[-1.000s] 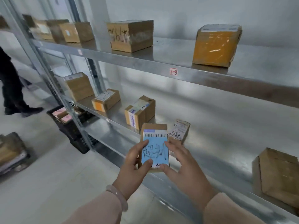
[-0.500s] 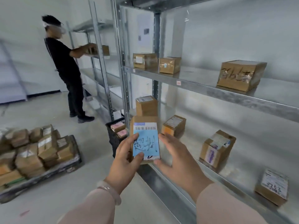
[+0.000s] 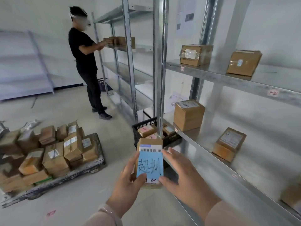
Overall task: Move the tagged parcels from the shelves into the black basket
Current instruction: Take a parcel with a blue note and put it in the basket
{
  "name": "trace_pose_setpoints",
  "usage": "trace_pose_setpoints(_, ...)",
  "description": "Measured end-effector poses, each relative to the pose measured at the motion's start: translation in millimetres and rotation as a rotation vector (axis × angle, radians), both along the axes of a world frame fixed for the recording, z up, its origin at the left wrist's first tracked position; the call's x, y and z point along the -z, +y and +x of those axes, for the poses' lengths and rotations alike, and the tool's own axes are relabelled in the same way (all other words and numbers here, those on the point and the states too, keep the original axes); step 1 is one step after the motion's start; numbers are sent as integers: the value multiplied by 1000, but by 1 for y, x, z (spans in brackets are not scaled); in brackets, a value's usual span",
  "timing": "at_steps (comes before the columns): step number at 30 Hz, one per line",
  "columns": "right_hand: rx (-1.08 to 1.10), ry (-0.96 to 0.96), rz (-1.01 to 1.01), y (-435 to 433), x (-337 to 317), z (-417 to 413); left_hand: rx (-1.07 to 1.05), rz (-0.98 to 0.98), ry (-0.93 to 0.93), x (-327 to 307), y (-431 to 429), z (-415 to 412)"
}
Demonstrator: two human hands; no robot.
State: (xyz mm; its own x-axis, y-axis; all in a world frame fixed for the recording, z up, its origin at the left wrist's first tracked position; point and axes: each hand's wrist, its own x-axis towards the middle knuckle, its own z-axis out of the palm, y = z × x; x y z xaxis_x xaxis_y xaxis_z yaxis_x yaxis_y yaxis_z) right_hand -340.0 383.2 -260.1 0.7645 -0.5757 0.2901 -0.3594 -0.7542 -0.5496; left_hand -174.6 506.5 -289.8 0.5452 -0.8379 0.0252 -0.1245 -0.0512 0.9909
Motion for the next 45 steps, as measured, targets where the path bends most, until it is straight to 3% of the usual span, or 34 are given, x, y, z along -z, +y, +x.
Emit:
trace_pose_setpoints(14,-71,62,69,-210,7,215,-45,122,42,-2,-198,214)
trace_pose_setpoints(21,-55,220,136,-270,42,305,-58,191,152,21,-263,308)
trace_pose_setpoints(27,138,355,198,-320,57,379,78,267,272,57,-335,401)
trace_pose_setpoints(33,350,400,334,-359,58,448,288,332,241,71,-425,491)
trace_pose_setpoints(39,560,343,468,-391,71,475,458,343,166,86,-509,515)
trace_pose_setpoints(45,626,348,499,-441,86,494,568,389,165,112,-579,520)
